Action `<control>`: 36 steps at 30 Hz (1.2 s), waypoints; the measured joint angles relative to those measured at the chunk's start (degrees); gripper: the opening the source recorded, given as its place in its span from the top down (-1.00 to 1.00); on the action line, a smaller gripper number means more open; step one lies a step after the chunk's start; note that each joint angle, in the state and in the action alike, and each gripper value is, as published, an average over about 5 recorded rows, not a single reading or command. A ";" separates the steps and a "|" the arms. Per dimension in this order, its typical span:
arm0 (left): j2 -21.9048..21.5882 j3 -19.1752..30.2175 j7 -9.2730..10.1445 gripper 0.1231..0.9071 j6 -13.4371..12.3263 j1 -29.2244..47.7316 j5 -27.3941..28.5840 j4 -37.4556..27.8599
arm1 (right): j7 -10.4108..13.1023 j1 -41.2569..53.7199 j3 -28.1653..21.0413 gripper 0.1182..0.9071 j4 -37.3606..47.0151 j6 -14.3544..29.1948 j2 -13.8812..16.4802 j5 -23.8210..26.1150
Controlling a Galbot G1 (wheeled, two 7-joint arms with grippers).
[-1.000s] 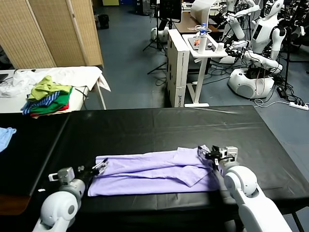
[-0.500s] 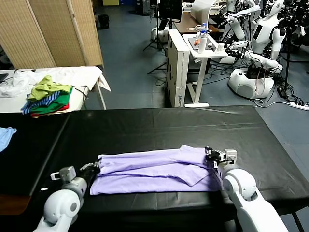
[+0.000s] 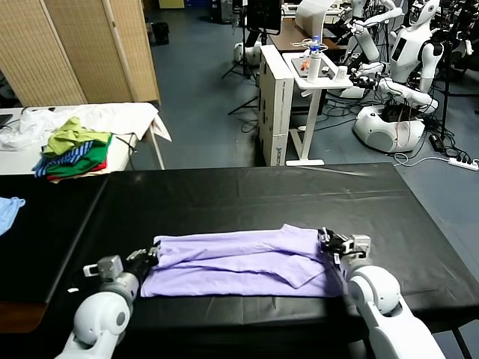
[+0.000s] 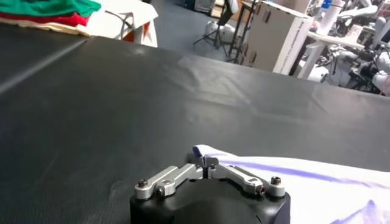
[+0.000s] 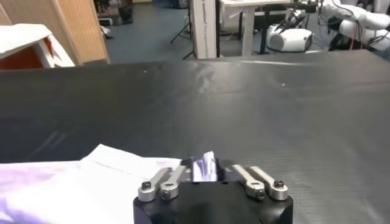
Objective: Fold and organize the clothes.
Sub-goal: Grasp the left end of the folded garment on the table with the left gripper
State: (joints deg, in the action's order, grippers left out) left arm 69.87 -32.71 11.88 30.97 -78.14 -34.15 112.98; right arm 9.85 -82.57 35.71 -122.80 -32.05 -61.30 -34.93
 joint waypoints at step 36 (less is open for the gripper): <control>7.64 -2.12 -1.81 -0.47 -2.23 -9.31 -0.73 5.46 | -0.29 -2.99 -0.27 -1.00 -3.94 0.40 -0.47 1.08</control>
State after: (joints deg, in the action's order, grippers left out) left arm 77.51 -34.83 10.07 28.74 -87.45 -34.88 118.44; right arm 9.56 -85.56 35.44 -126.74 -31.65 -61.76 -33.85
